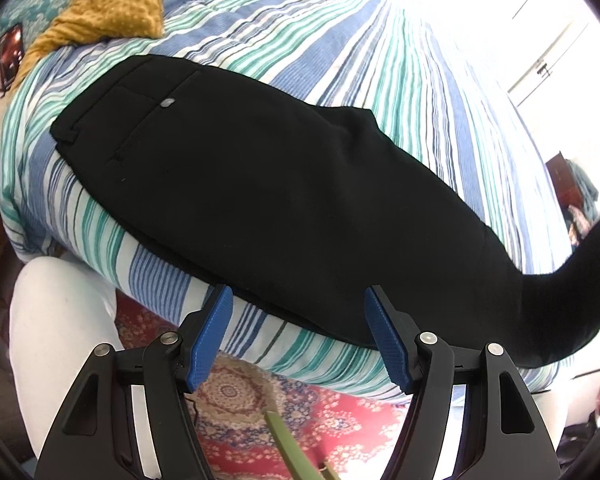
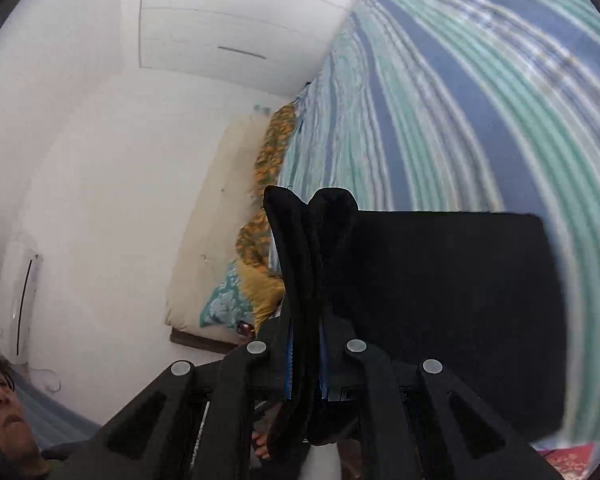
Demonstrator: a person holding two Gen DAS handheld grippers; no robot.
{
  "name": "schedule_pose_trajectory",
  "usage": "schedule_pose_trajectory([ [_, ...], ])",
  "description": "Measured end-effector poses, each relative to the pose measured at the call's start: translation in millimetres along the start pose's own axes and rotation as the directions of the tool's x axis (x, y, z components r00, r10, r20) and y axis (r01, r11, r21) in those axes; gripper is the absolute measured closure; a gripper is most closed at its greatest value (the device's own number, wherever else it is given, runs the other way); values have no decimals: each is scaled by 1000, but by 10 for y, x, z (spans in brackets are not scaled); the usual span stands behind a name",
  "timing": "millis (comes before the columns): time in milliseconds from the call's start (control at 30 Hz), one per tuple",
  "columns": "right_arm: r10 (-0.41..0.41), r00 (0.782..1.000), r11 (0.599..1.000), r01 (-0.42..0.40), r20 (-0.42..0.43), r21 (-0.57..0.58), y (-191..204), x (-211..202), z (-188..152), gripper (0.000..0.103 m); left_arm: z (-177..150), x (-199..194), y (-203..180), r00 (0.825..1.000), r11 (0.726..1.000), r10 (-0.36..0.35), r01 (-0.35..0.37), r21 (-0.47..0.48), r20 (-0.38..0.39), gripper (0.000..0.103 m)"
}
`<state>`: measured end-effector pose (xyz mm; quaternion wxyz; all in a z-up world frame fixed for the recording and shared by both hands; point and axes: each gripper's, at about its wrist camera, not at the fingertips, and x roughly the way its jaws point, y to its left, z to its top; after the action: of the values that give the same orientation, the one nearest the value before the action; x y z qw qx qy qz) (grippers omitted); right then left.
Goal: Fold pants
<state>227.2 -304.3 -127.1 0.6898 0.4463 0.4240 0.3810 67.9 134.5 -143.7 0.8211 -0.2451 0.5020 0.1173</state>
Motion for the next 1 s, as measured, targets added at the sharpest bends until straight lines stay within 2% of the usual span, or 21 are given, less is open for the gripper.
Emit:
schedule_pose_trajectory([
  [67, 12, 999, 1000, -13, -40, -14, 74, 604, -151, 93, -4, -19, 67, 1000, 1000, -5, 5, -17, 3, 33],
  [200, -45, 991, 998, 39, -123, -51, 76, 1788, -601, 93, -3, -67, 156, 1000, 1000, -4, 5, -26, 16, 33],
  [267, -63, 980, 998, 57, -190, -36, 7, 2268, -880, 88, -10, -82, 189, 1000, 1000, -4, 5, -26, 19, 33],
  [300, -130, 964, 990, 116, -230, -77, 6, 2455, -1010, 78, -16, -90, 200, 1000, 1000, -8, 9, -26, 18, 33],
  [333, -234, 935, 969, 202, -268, -144, 24, 2612, -1125, 58, -19, -97, 205, 1000, 999, -22, 22, -26, 18, 33],
  [367, -295, 906, 949, 242, -302, -203, 49, 2698, -1216, 52, -24, -113, 207, 999, 999, -43, 44, -24, 20, 33],
  [400, -321, 895, 934, 245, -310, -260, 103, 2679, -1296, 51, -21, -127, 189, 997, 997, -73, 74, -18, 26, 32],
  [433, -352, 891, 908, 251, -286, -336, 182, 2573, -1361, 46, -14, -143, 138, 992, 992, -125, 125, 1, 34, 32],
  [467, -395, 887, 863, 269, -239, -428, 287, 2418, -1425, 41, -6, -148, 74, 985, 986, -166, 165, 26, 36, 32],
  [533, -469, 879, 740, 334, -92, -583, 444, 2012, -1556, 17, 28, -132, -154, 970, 965, -241, 237, 113, 25, 36],
  [600, -507, 861, 639, 410, 44, -651, 496, 1577, -1665, 12, 76, -51, -453, 960, 936, -282, 274, 222, 2, 46],
  [667, -545, 831, 586, 472, 110, -659, 451, 1252, -1782, 12, 122, 166, -747, 963, 916, -266, 269, 299, -51, 66],
  [700, -559, 819, 577, 498, 131, -648, 436, 1119, -1802, 12, 144, 283, -838, 967, 914, -245, 255, 316, -72, 70],
  [767, -568, 804, 580, 544, 177, -607, 432, 897, -1839, 12, 165, 517, -969, 975, 918, -195, 221, 329, -110, 71],
  [833, -549, 806, 603, 564, 219, -564, 438, 717, -1825, 12, 171, 661, -1017, 978, 925, -154, 192, 329, -137, 71],
  [933, -529, 804, 597, 580, 271, -554, 487, 640, -1807, 12, 157, 761, -1023, 982, 932, -110, 156, 328, -154, 74],
  [967, -526, 807, 600, 577, 269, -555, 479, 619, -1797, 12, 142, 782, -1013, 981, 935, -110, 156, 319, -160, 90],
  [1000, -528, 809, 603, 572, 259, -556, 457, 630, -1775, 12, 142, 804, -1001, 980, 938, -111, 159, 309, -168, 92],
])
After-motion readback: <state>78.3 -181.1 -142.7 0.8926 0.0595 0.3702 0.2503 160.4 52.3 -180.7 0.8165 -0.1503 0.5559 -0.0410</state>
